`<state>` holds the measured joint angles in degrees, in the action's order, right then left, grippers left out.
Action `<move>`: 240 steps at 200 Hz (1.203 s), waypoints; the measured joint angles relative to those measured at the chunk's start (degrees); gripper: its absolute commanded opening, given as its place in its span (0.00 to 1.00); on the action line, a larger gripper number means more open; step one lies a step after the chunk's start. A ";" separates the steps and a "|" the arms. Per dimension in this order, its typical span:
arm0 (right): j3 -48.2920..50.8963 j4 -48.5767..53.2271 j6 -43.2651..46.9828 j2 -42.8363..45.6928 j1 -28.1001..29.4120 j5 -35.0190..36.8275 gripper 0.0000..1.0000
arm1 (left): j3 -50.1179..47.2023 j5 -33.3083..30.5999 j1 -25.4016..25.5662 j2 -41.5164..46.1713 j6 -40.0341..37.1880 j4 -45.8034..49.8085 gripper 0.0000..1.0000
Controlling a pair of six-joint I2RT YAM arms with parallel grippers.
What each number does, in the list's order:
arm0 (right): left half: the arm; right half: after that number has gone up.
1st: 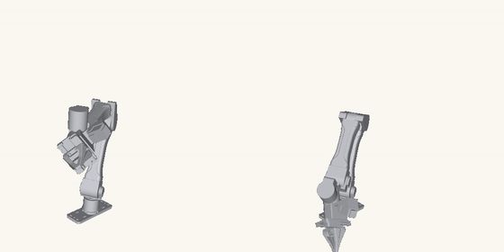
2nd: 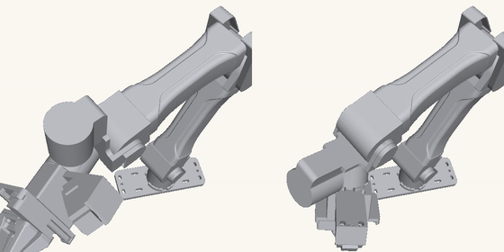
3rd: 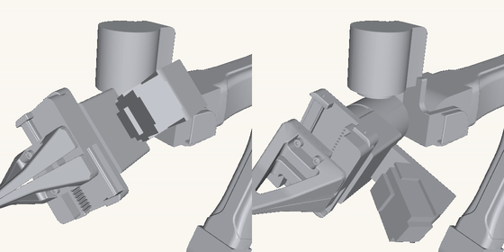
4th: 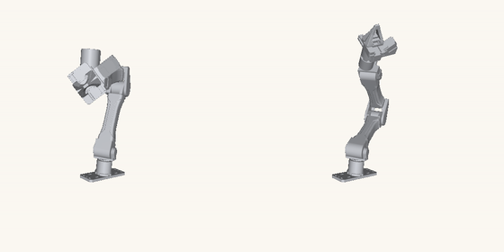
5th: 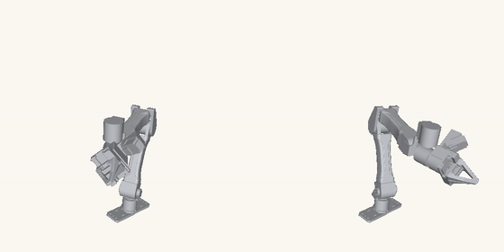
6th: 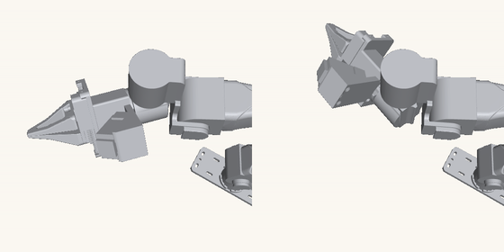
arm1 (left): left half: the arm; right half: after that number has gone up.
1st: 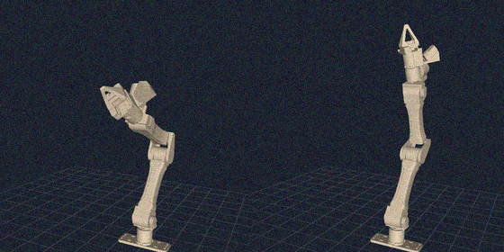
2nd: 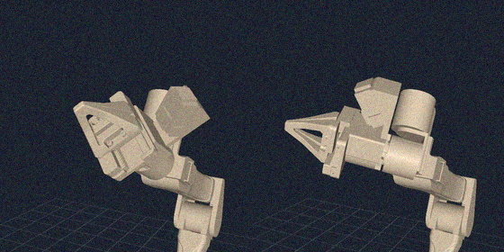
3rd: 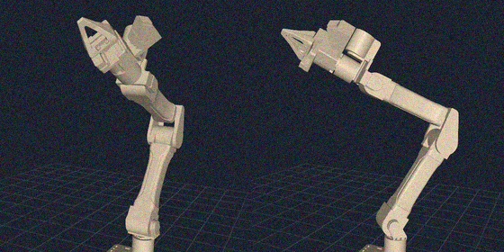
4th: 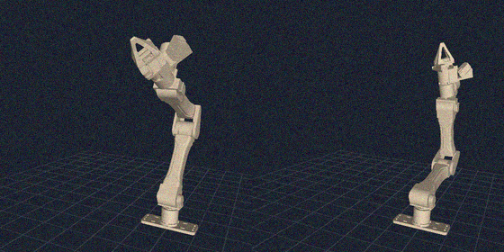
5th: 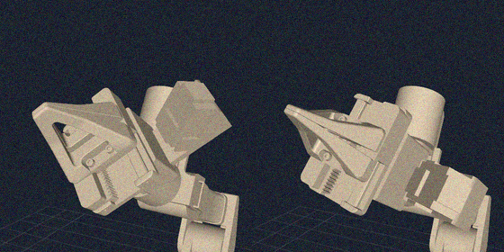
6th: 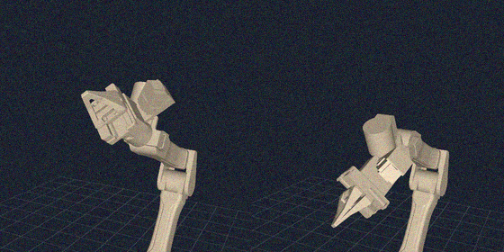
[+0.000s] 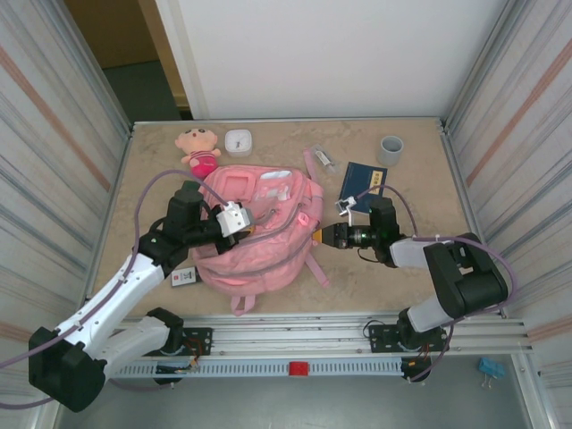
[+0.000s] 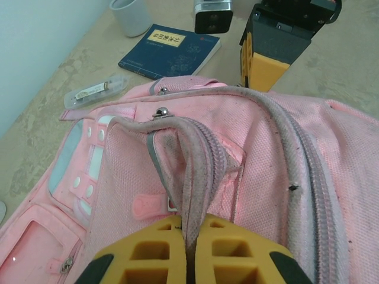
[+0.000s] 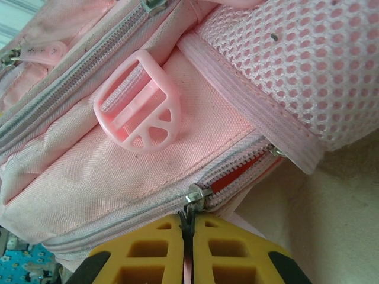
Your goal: Pack the student bag
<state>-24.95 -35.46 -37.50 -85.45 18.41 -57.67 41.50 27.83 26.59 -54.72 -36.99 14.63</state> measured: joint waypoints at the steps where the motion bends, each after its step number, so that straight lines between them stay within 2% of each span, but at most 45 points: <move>1: 0.00 0.15 0.00 0.07 0.00 0.02 0.02 | -0.02 -0.04 0.00 0.00 0.00 0.00 0.00; 33: -1.01 7.21 0.37 3.45 0.39 2.29 0.02 | -0.07 -3.74 1.51 0.22 -0.07 -0.46 0.00; 64: -4.68 19.21 2.62 7.67 0.63 5.88 0.03 | -0.07 -7.48 3.34 0.26 -0.28 -1.11 0.00; 144: -14.19 41.90 3.48 7.48 0.59 7.08 0.05 | -0.07 -13.46 7.02 -0.55 -3.15 -1.14 0.00; 206: -16.55 47.23 2.64 4.13 0.70 3.13 0.02 | -0.07 -16.28 9.01 -1.36 -3.72 -0.98 0.00; 240: -16.55 46.62 -1.11 4.83 1.29 0.42 0.02 | -0.39 -25.00 13.86 -3.80 -0.63 -5.25 0.00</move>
<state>-41.50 11.16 -38.61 -80.62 19.70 -57.25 41.10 2.83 40.45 -58.52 -37.63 9.39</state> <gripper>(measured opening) 0.061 0.075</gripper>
